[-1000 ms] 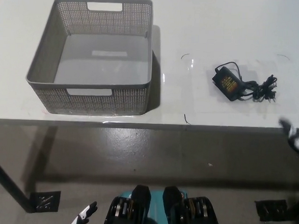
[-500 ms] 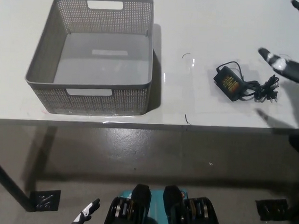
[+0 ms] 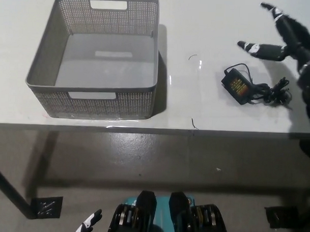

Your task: Use the right hand to pick up a black power cord and place it into a container on the left hand side

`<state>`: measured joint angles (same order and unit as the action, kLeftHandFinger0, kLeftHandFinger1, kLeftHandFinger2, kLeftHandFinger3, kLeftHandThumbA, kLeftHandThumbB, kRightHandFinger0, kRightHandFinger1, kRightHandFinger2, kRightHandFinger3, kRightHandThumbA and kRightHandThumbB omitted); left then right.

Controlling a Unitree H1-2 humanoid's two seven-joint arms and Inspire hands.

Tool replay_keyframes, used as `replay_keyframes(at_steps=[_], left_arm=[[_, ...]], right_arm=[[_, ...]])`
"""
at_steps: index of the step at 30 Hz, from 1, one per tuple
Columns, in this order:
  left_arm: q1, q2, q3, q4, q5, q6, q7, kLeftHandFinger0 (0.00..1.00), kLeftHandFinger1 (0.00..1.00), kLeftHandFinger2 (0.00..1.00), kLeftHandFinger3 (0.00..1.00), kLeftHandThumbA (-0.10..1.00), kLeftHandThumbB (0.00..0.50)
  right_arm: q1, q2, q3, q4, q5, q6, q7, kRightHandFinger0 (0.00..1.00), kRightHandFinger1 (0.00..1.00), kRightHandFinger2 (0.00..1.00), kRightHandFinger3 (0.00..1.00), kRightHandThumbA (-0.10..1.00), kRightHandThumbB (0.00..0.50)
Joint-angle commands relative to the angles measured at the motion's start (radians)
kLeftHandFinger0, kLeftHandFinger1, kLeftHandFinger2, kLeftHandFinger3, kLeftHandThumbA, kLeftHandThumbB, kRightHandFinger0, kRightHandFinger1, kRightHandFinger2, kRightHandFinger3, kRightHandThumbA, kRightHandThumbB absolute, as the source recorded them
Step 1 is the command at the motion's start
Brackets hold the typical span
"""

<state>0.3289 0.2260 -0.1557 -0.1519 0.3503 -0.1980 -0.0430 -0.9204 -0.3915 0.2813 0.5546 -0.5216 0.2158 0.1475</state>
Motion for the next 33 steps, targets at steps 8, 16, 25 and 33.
replay_keyframes(at_steps=[8,16,25,33], left_arm=[[-0.018,0.011,0.013,-0.022,0.006,-0.037,0.007,1.00,1.00,1.00,1.00,0.90,0.220],[-0.031,0.017,0.017,-0.027,0.010,-0.038,0.005,1.00,1.00,1.00,1.00,0.89,0.196],[-0.043,0.021,0.023,-0.029,-0.002,-0.032,0.000,1.00,1.00,1.00,1.00,0.88,0.201],[-0.054,0.023,0.026,-0.034,-0.002,-0.020,-0.003,1.00,1.00,1.00,1.00,0.90,0.219]], right_arm=[[-0.143,0.073,0.081,0.213,-0.041,0.083,0.027,1.00,1.00,1.00,1.00,0.78,0.500],[-0.155,0.086,0.083,0.291,-0.019,0.064,0.029,1.00,1.00,1.00,1.00,0.72,0.500],[-0.182,0.087,0.115,0.349,-0.039,0.063,0.044,1.00,1.00,1.00,1.00,0.76,0.500],[-0.192,0.084,0.131,0.396,-0.032,0.061,0.033,1.00,1.00,1.00,1.00,0.74,0.500]])
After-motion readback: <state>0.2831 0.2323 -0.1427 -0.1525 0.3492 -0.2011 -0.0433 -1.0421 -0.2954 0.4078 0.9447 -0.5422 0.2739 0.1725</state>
